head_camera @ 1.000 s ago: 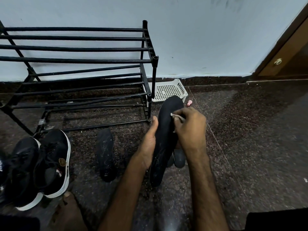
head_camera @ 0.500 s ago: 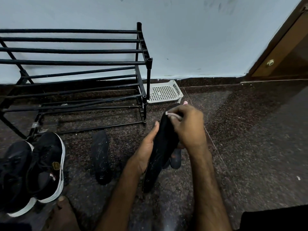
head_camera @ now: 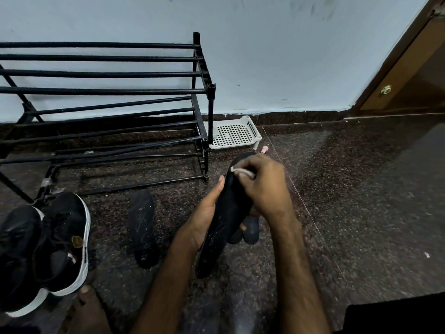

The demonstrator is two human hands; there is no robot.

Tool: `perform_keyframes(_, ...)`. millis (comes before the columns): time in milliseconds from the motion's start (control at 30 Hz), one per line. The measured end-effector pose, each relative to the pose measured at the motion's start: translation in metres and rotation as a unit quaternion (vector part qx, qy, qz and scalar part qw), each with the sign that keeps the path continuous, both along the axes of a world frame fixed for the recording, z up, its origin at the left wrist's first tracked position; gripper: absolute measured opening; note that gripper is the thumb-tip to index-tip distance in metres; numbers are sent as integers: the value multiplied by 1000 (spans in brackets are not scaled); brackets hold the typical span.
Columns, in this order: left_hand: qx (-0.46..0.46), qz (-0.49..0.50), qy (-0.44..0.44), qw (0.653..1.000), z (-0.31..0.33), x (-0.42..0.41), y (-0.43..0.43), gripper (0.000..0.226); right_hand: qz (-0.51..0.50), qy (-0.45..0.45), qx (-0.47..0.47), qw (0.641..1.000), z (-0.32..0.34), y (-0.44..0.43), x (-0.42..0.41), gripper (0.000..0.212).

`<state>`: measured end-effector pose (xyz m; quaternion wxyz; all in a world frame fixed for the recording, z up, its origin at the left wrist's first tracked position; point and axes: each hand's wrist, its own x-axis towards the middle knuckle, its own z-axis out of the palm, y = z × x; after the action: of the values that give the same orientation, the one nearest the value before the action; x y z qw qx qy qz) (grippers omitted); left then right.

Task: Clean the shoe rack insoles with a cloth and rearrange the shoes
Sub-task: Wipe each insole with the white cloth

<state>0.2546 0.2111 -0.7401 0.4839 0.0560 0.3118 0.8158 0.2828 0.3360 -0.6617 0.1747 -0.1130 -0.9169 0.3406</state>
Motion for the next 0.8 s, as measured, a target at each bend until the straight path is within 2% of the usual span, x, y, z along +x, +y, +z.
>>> perform_keyframes(67,-10,12,3,1000,-1,-4,-4,58,74,-104,-39,991,-4,-7,6,8)
perform_keyframes(133,-17,15,9,1000,-1,-6,-7,60,85,-150,-34,984,-9,-6,10,5)
perform_keyframes(200,-17,15,16,1000,3,-6,-8,59,16,-103,-5,995,-9,4,7,5)
perform_keyframes(300,-25,2,26,999,4,-7,-11,64,-107,14,27,994,-2,19,-3,7)
perform_keyframes(367,-18,0,20,1000,5,-7,-11,65,-133,47,41,989,-1,21,-4,9)
perform_keyframes(433,-9,5,10,1000,5,-7,-11,65,-100,24,31,994,0,17,0,8)
perform_keyframes(533,-6,14,9,1000,-1,-10,-10,60,32,-96,-25,995,-4,5,10,9)
perform_keyframes(600,-3,11,7,1000,-1,-9,-10,59,61,-122,-25,990,-10,1,13,11)
perform_keyframes(700,-11,4,-18,1000,1,-5,-9,60,-31,-30,-35,998,-13,3,5,7)
perform_keyframes(800,-18,-25,-5,999,-5,-6,-7,64,-124,56,20,990,-6,9,-7,8)
